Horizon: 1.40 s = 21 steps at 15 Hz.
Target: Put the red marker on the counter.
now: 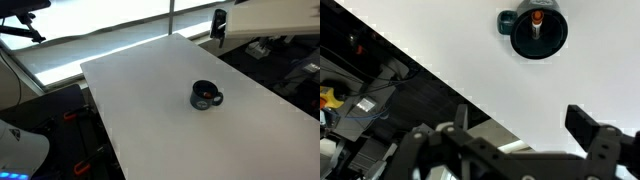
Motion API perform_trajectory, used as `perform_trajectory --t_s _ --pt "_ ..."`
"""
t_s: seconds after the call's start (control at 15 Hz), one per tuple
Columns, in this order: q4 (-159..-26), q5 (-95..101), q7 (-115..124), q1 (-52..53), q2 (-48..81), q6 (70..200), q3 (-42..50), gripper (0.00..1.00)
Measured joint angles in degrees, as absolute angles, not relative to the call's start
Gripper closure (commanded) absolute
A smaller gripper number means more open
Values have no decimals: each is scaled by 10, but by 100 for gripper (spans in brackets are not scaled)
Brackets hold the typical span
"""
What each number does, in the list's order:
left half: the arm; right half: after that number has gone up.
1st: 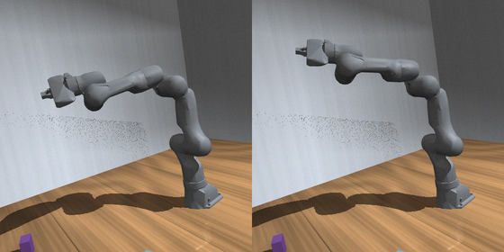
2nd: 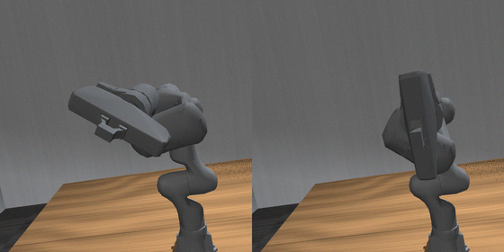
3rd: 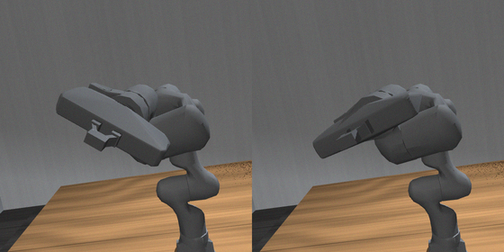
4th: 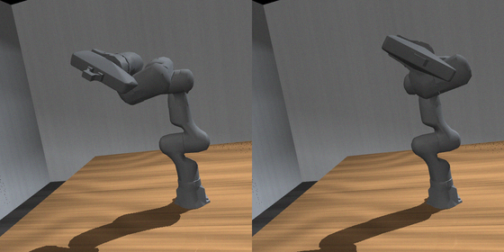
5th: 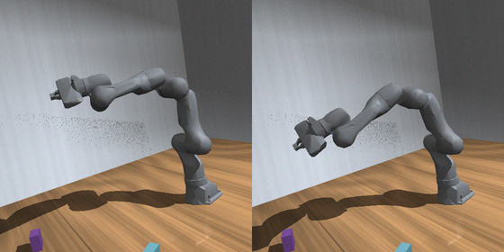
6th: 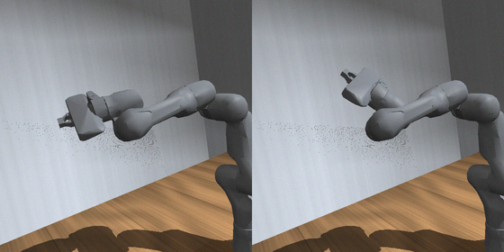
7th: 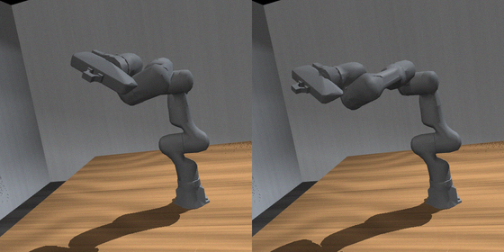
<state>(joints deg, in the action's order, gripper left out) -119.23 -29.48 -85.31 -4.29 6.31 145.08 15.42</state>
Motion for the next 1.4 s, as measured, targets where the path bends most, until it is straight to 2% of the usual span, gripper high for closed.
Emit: perform_trajectory --t_s 0.53,1.4 --pt "-1176 -308 -863 -101 85 1402 84 0" --pt "-1173 -307 -863 -136 154 1398 64 0"
